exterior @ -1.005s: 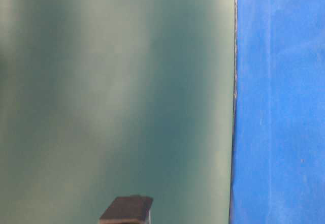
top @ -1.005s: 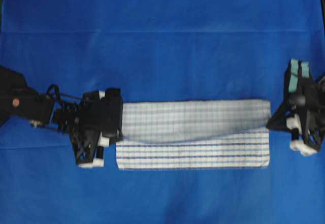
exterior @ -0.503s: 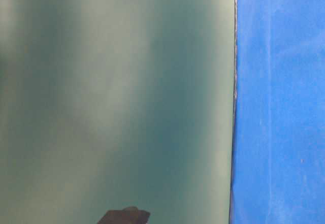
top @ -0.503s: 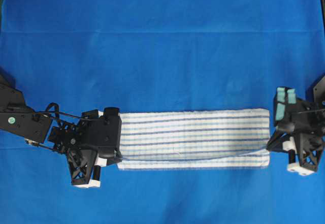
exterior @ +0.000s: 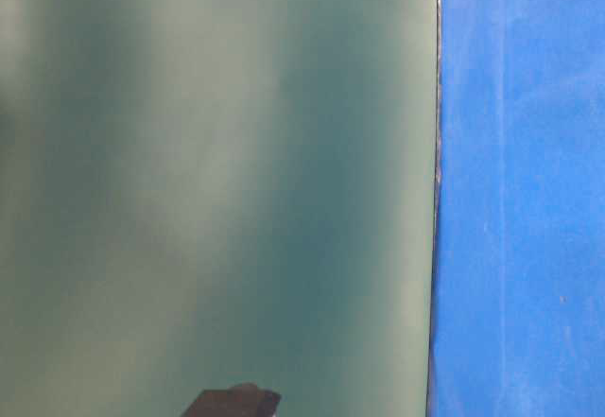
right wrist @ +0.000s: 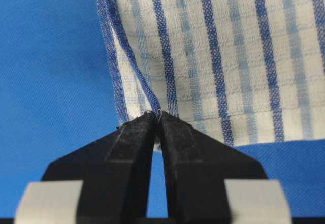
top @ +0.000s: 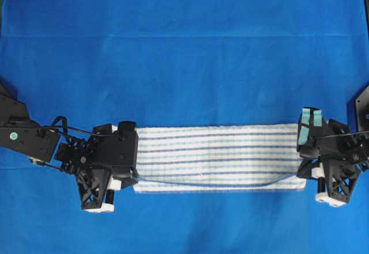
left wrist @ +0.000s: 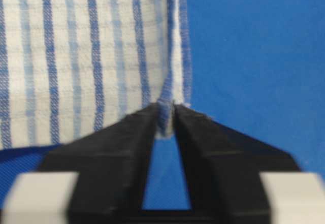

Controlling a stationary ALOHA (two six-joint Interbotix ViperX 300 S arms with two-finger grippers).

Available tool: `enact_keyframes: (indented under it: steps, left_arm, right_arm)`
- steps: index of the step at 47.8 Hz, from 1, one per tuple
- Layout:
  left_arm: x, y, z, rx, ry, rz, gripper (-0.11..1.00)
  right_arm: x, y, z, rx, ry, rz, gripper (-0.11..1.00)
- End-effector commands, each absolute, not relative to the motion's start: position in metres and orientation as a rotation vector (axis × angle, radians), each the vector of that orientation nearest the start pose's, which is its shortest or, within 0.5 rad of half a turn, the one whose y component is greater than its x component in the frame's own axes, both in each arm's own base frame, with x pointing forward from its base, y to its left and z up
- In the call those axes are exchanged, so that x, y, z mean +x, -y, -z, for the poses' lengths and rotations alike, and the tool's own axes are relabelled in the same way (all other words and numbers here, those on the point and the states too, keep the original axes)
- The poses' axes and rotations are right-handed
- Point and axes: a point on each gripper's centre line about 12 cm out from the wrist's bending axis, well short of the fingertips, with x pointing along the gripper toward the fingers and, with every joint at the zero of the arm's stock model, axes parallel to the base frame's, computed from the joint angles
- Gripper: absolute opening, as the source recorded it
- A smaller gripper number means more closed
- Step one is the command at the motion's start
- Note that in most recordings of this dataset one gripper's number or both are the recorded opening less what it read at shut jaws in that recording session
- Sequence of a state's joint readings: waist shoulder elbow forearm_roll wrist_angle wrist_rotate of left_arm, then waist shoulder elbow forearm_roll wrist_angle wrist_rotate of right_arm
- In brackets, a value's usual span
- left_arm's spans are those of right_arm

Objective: Fold the blue towel.

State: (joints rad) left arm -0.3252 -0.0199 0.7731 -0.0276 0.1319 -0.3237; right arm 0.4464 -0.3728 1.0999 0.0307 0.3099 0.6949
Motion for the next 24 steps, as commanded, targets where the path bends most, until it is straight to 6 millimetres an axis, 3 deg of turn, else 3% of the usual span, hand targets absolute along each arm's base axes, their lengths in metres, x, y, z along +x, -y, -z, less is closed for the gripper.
enact_keyframes:
  steps: [1,7,10,15,24]
  left_arm:
    - [0.335,0.112,-0.141,-0.194,-0.889,0.152,0.22]
    - [0.334,0.106,-0.141,-0.195,-0.895,0.138,0.51]
    - [0.334,0.101,-0.141,-0.194,-0.904,0.124,0.68]
    - [0.336,0.084,-0.140,-0.201,-0.920,0.081,0.78]
    - [0.342,0.052,-0.142,-0.216,-0.909,0.007,0.76]
  right_arm:
    - [0.212,-0.105,-0.135,0.435,-1.089,-0.041,0.17]
    - [0.209,-0.104,-0.140,0.430,-1.087,-0.044,0.54]
    - [0.207,-0.101,-0.146,0.412,-1.078,-0.048,0.65]
    - [0.204,-0.089,-0.153,0.381,-1.054,-0.028,0.59]
    - [0.203,-0.041,-0.158,0.345,-1.000,0.128,0.59]
